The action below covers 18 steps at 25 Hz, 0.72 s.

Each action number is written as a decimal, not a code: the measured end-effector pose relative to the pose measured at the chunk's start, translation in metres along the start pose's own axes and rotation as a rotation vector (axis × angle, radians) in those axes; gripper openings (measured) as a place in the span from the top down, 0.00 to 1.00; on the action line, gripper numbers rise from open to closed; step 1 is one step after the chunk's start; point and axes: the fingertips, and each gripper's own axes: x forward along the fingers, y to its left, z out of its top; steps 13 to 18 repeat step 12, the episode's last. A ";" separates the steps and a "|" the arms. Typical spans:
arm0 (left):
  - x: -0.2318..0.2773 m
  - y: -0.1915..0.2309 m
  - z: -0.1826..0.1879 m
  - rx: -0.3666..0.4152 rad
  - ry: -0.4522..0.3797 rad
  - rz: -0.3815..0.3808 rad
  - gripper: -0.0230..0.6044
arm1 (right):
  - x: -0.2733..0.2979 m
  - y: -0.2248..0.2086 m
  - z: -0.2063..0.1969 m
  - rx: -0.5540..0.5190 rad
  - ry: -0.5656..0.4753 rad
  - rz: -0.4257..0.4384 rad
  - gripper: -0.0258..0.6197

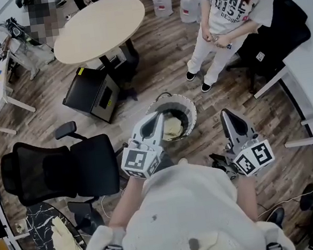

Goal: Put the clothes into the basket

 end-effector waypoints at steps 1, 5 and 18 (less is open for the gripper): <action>0.000 0.000 -0.001 -0.001 0.002 0.001 0.93 | 0.000 -0.001 -0.001 0.001 0.001 0.000 0.95; 0.001 -0.004 -0.004 0.000 0.008 0.006 0.93 | -0.002 -0.003 -0.001 -0.001 0.003 0.007 0.95; -0.004 -0.003 -0.005 -0.009 0.006 0.013 0.93 | -0.001 0.003 -0.002 -0.005 0.007 0.015 0.95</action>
